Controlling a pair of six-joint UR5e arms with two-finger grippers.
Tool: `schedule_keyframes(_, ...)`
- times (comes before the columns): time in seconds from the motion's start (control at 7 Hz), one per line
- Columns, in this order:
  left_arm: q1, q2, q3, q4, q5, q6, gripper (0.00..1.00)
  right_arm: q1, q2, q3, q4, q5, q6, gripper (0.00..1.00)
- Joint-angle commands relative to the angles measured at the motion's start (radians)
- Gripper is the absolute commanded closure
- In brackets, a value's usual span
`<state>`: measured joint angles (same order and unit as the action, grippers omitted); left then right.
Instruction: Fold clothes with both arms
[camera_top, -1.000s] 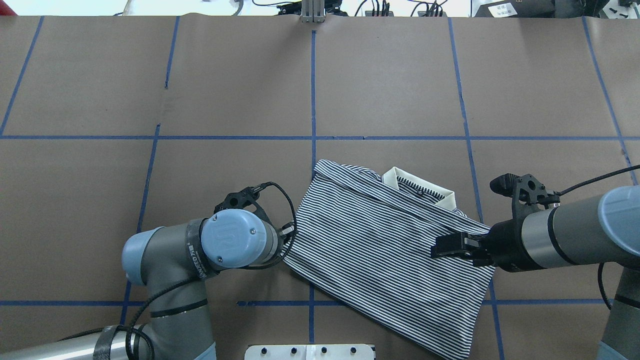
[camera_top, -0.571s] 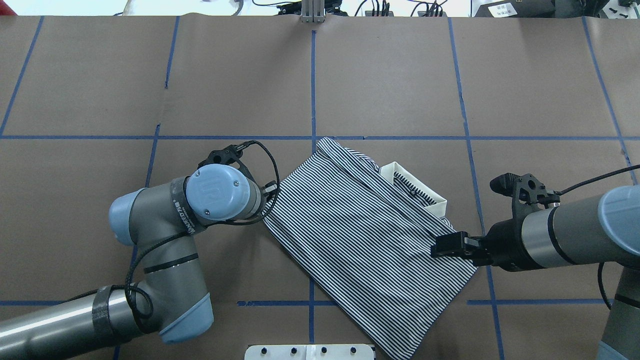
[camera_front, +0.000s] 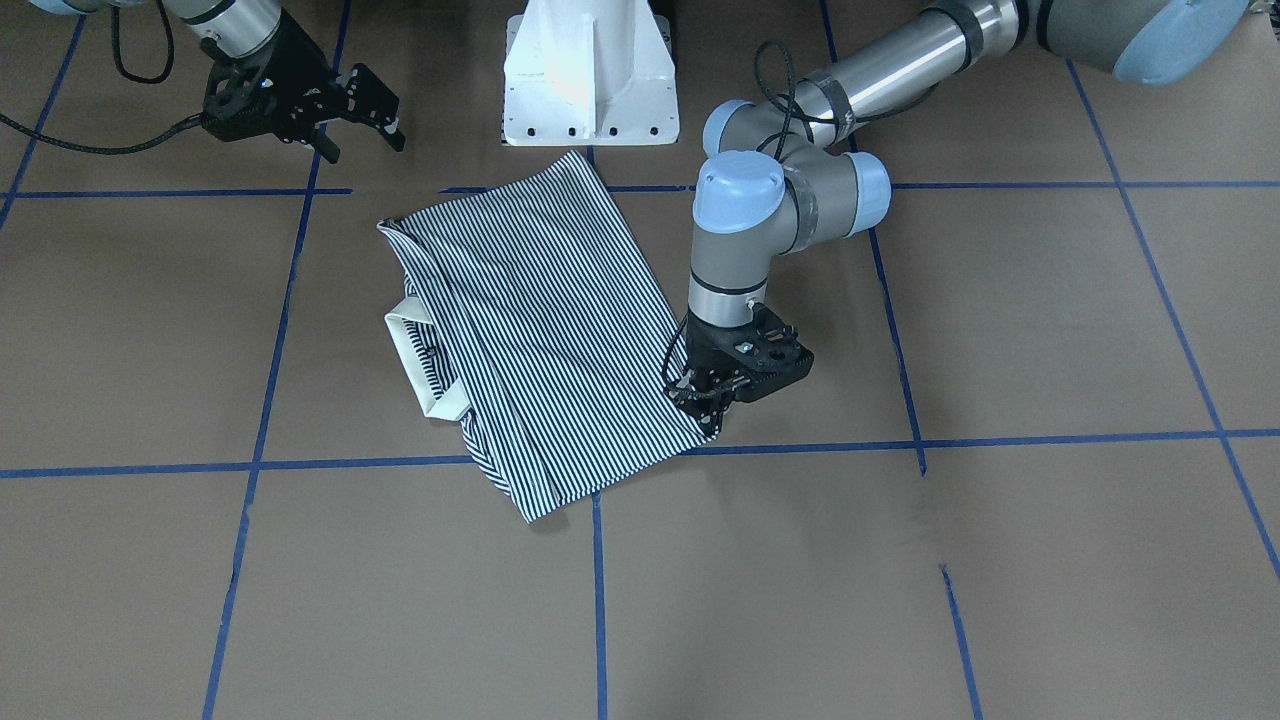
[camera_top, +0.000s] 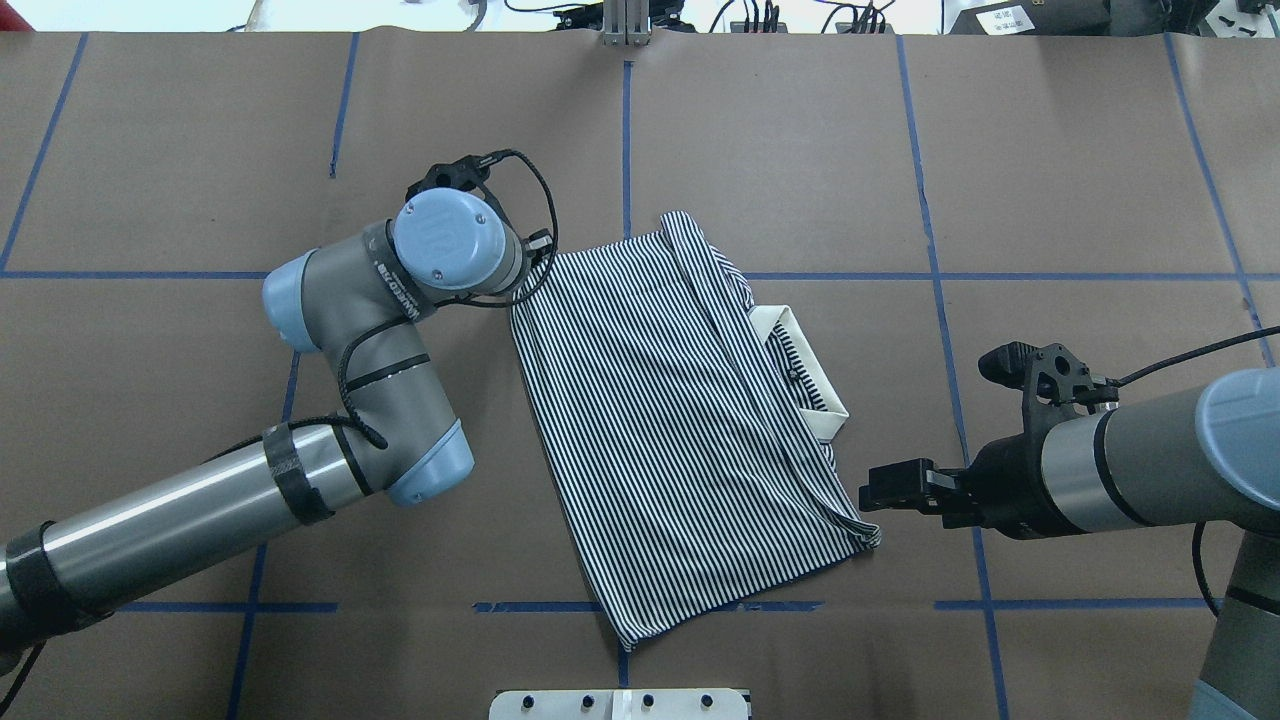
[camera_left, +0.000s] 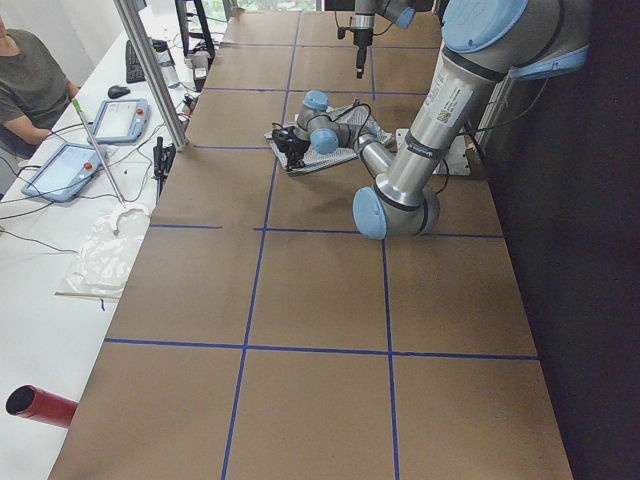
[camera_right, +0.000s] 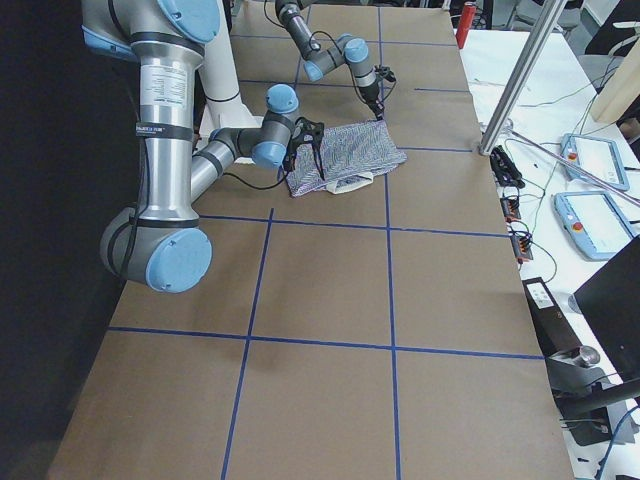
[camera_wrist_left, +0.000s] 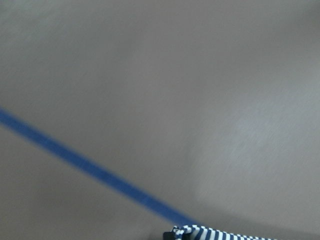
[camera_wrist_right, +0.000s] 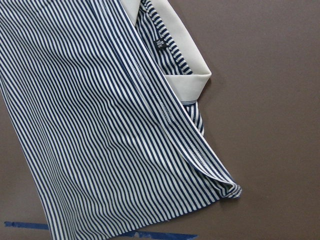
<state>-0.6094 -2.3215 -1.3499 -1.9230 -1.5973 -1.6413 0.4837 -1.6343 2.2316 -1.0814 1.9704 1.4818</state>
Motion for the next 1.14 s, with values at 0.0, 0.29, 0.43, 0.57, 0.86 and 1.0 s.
schedule_keyframes(0.0, -0.052, -0.094, 0.155, -0.116, 0.008, 0.082, 1.0, 0.006, 0.002, -0.001, 0.0, -0.001, -0.002, 0.0)
schedule_keyframes(0.29, -0.052, -0.189, 0.387, -0.325, 0.08, 0.138, 1.0, 0.004, 0.004, 0.0, 0.0, -0.001, 0.0, 0.0)
schedule_keyframes(0.43, -0.052, -0.194, 0.393, -0.341, 0.092, 0.141, 1.0, 0.004, 0.004, 0.002, 0.0, -0.001, -0.002, 0.0)
schedule_keyframes(0.57, -0.052, -0.203, 0.415, -0.367, 0.115, 0.144, 1.0, 0.004, 0.004, 0.002, 0.0, -0.001, 0.0, 0.0)
schedule_keyframes(0.86, -0.055, -0.214, 0.465, -0.429, 0.135, 0.176, 1.0, 0.006, 0.002, 0.0, 0.0, -0.001, -0.002, 0.0)
schedule_keyframes(1.0, -0.061, -0.214, 0.465, -0.43, 0.135, 0.179, 0.03, 0.012, 0.004, 0.002, 0.0, -0.002, -0.002, 0.0)
